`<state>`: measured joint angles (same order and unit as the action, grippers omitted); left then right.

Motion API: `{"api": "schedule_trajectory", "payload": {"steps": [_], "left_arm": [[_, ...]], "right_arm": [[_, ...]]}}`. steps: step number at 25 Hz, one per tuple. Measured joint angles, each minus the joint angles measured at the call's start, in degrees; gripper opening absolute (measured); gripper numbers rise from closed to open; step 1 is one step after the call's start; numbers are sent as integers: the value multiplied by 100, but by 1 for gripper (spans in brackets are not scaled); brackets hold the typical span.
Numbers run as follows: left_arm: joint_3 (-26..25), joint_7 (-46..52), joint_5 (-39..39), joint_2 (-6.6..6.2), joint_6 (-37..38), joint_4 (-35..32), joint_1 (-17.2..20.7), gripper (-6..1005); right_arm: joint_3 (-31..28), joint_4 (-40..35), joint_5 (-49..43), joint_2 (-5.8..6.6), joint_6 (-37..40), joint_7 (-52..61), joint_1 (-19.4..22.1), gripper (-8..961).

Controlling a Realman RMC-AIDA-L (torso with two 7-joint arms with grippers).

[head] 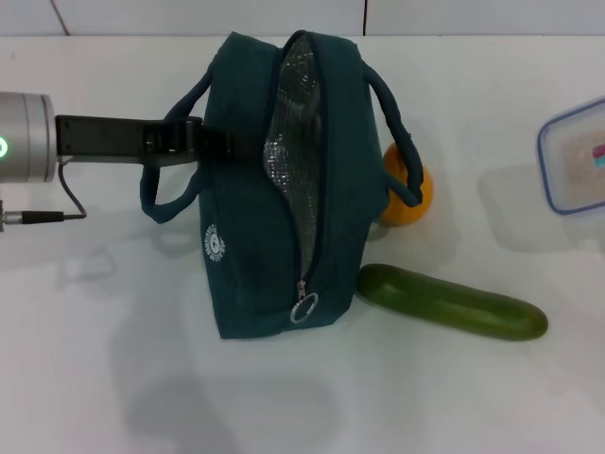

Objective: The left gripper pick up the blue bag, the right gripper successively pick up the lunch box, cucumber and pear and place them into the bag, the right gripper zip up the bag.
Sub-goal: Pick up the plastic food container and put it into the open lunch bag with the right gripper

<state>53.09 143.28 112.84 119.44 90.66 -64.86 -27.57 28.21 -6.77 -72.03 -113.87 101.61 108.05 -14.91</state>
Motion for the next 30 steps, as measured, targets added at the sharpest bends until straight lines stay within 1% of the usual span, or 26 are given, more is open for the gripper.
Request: {"api": "schedule_trajectory", "payload": {"steps": [8, 17, 25, 30], "left_arm": [[20, -16, 1, 0, 19, -3, -71, 47], [80, -51, -147, 1, 69, -9, -88, 47], [88, -70, -158, -5, 83, -10, -127, 48], [88, -72, -162, -8, 91, -10, -161, 48]], "right_arm": [[0, 10, 116, -73, 129, 257, -58, 90], [0, 167, 307, -102, 275, 370, -196, 91], [3, 233, 426, -132, 437, 439, -400, 92], [41, 279, 456, -142, 606, 446, -600, 92]]}}
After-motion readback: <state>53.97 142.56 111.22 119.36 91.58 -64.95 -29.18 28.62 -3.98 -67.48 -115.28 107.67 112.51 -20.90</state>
